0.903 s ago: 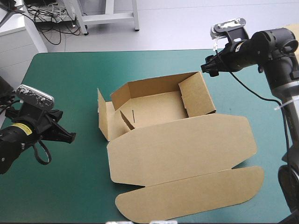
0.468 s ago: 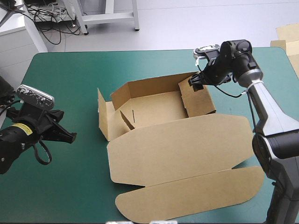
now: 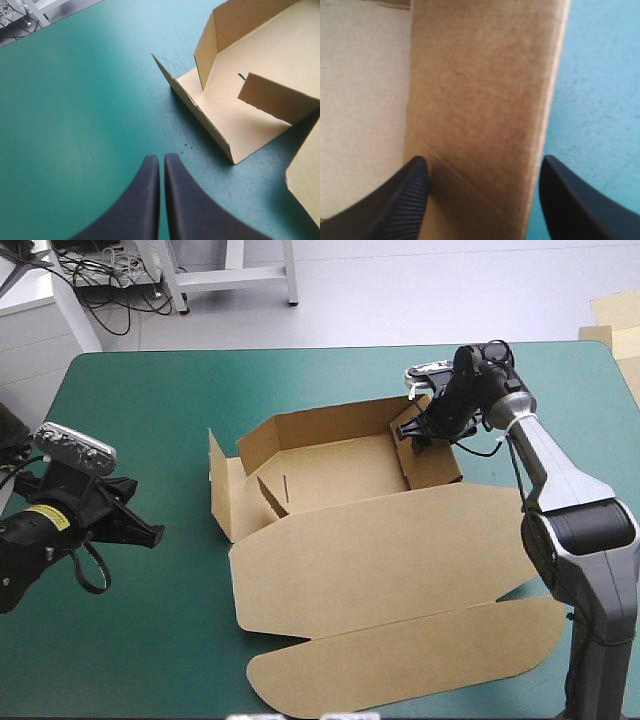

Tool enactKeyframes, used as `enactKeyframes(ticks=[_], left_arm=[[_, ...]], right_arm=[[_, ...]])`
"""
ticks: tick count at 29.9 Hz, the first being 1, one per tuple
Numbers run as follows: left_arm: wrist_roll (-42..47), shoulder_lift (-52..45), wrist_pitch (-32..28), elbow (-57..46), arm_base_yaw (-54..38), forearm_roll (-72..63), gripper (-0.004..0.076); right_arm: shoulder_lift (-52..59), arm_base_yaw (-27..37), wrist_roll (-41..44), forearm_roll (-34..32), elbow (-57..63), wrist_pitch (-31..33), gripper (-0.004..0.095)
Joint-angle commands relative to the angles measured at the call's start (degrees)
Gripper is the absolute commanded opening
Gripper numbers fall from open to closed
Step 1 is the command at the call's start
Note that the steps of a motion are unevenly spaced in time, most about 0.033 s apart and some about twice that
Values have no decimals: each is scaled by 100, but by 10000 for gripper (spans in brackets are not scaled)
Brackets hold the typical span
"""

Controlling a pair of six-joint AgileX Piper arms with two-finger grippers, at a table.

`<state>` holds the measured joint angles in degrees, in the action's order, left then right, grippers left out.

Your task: Fold the box

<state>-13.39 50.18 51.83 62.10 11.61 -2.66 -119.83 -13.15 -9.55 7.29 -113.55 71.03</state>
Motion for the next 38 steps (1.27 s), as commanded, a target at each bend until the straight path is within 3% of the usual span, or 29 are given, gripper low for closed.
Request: enactKeyframes(ticks=[1, 5, 17, 23, 32, 38], left_arm=[[79, -57, -313, 149, -4, -18, 15], [97, -57, -313, 149, -4, -18, 15], [109, -57, -313, 149, -4, 5, 15], [747, -46, -421, 137, -4, 487, 15], [1000, 354, -603, 96, -4, 1467, 15], [2009, 920, -747, 96, -48, 2478, 16]], right_arm=[[332, 19, -36, 32, -136, -78, 284], [332, 19, -62, 32, -136, -56, -23], [713, 30, -372, 20, -149, 83, -20], [1328, 297, -600, 72, -139, 83, -20], [2264, 1184, -1294, 1382, -139, 93, -20], [2580, 1512, -1314, 1397, -139, 93, -20]])
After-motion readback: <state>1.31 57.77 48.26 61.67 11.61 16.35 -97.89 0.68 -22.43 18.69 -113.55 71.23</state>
